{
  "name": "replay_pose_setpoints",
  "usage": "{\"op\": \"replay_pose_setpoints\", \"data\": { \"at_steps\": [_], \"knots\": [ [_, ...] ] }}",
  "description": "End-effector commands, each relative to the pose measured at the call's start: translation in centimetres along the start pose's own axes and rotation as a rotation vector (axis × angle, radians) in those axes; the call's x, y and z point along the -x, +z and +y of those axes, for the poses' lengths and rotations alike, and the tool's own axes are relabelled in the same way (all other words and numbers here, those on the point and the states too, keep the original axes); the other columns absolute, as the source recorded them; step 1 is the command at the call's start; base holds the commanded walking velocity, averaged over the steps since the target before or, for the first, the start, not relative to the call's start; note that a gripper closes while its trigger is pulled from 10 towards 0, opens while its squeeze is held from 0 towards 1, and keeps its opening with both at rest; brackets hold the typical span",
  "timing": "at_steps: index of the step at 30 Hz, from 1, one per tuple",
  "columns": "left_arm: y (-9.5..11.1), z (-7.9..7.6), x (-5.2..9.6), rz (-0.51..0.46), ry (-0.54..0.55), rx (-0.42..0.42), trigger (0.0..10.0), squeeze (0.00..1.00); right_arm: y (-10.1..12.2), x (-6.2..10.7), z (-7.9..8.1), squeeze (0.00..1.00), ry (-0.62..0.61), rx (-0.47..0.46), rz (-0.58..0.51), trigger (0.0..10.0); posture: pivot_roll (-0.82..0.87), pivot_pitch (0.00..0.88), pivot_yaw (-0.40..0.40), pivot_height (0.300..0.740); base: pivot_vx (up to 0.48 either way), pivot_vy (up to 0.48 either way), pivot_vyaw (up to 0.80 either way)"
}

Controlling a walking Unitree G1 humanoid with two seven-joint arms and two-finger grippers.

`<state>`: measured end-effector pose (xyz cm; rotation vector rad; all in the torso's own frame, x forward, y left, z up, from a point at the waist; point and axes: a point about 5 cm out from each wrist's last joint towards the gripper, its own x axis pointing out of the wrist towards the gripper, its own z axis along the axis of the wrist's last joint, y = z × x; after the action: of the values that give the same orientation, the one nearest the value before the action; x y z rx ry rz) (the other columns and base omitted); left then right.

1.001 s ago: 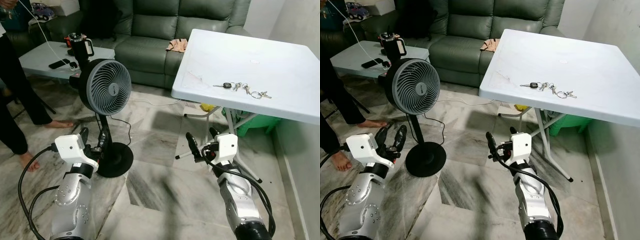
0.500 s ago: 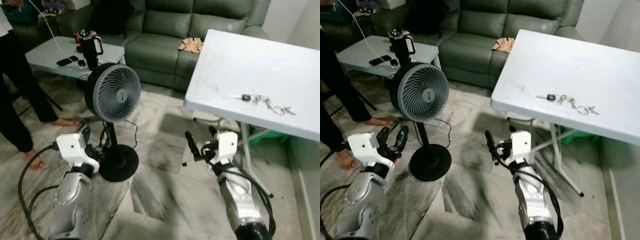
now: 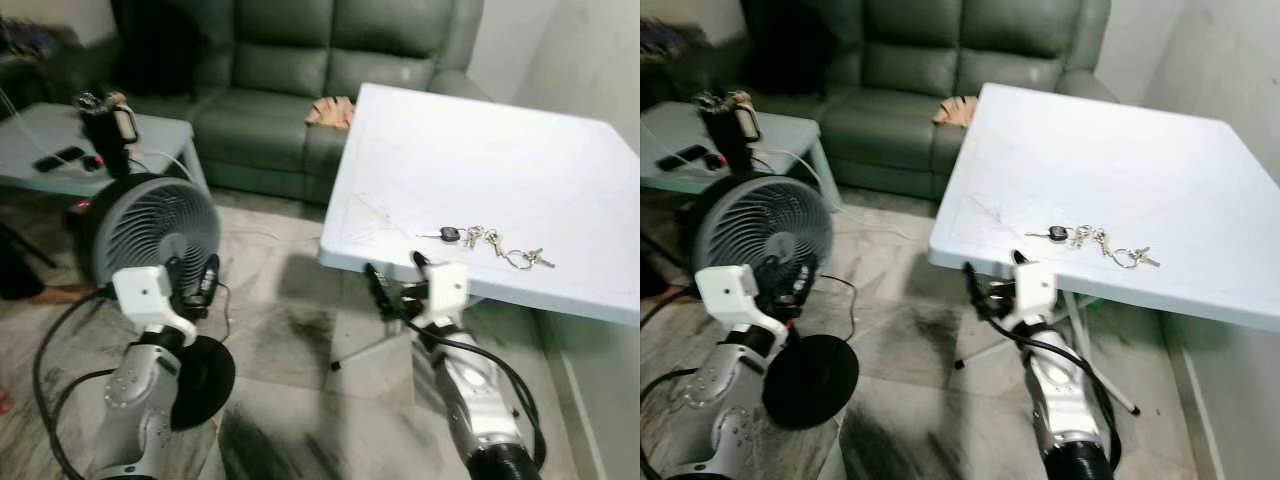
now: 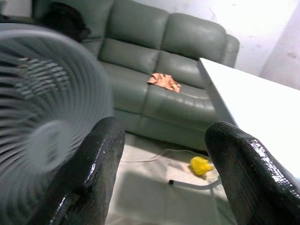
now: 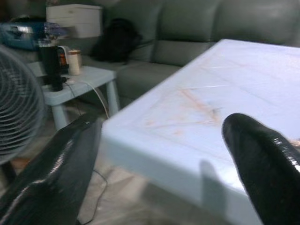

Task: Hang keys on a hook

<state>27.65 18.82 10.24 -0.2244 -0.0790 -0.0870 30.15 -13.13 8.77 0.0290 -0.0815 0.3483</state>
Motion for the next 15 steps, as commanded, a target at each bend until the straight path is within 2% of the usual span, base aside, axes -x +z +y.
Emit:
{"op": "replay_pose_setpoints", "data": {
  "at_steps": [1, 7, 10, 15],
  "knots": [
    [0.01, -0.89, -0.24, 0.003, -0.032, -0.001, 10.0, 0.00, 0.30, 0.29, -0.95, 0.00, -0.028, 0.011, -0.004, 10.0, -0.13, 0.000, -0.026, 0.724, 0.480, 0.000, 0.00],
    [0.05, -0.91, -0.38, 0.003, -0.021, -0.017, 10.0, 0.00, 0.39, 0.12, -0.82, 0.00, -0.021, 0.001, -0.004, 10.0, -0.13, 0.000, -0.028, 0.724, 0.422, 0.000, 0.00],
    [-0.01, -1.16, -0.51, 0.003, -0.023, -0.024, 10.0, 0.00, 0.25, -0.01, -0.75, 0.00, -0.013, 0.007, 0.014, 10.0, -0.13, 0.000, -0.030, 0.724, 0.000, 0.000, -0.14],
    [-0.10, -1.53, -0.59, 0.001, -0.020, -0.026, 10.0, 0.00, 0.36, -0.05, -0.73, 0.00, -0.010, 0.000, 0.006, 10.0, -0.13, 0.000, -0.033, 0.724, 0.000, 0.000, -0.69]
  ]
}}
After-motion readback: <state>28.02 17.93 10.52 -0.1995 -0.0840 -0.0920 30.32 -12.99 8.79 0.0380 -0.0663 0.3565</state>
